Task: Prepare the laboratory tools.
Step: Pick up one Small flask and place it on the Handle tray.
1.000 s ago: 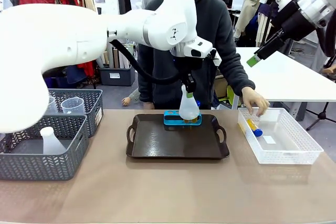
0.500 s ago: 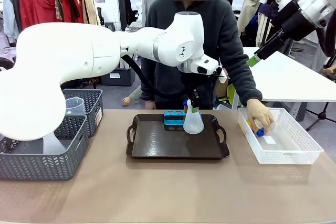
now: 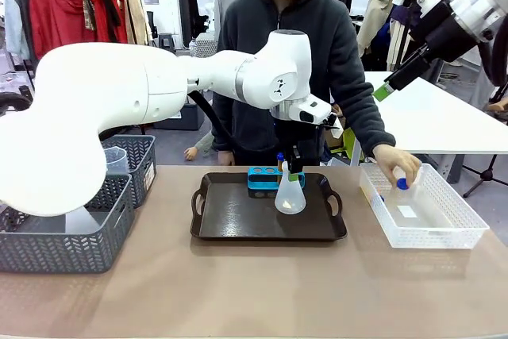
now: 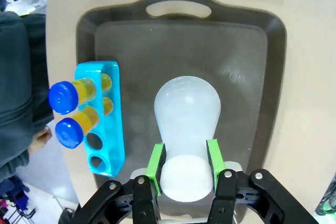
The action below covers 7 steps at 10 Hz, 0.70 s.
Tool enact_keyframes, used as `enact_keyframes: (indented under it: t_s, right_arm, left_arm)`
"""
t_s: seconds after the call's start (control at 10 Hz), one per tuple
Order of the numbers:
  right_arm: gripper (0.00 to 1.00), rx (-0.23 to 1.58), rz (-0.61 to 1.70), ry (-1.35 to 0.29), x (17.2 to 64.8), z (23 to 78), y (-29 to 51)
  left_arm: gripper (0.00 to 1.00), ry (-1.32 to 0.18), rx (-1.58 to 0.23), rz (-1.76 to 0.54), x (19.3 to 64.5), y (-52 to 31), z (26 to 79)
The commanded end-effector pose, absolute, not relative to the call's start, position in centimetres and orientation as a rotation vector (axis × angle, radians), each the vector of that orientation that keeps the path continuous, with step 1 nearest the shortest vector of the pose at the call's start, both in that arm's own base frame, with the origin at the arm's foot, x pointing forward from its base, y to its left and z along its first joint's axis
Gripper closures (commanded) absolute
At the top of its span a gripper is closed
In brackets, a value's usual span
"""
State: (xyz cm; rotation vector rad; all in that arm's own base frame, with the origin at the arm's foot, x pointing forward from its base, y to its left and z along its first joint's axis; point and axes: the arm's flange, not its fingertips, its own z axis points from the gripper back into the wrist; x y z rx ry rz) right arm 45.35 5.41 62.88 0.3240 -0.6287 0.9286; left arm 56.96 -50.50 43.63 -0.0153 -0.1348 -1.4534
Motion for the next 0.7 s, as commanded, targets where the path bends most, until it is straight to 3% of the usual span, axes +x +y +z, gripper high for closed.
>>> enact_keyframes:
  t_s: [0.0, 0.3, 0.6]
  right_arm:
    - [0.00, 0.340, 0.932, -0.637, 45.3, 63.0, 5.3]
    - [0.00, 0.340, 0.932, -0.637, 45.3, 63.0, 5.3]
    - [0.00, 0.340, 0.932, -0.637, 45.3, 63.0, 5.3]
  left_arm:
    - [1.00, -0.110, -0.007, -1.475, 57.5, -51.0, 43.7]
    - [1.00, -0.081, -0.012, -1.483, 57.4, -50.9, 42.6]
    - [0.45, -0.072, -0.018, -1.482, 57.4, -50.7, 42.7]
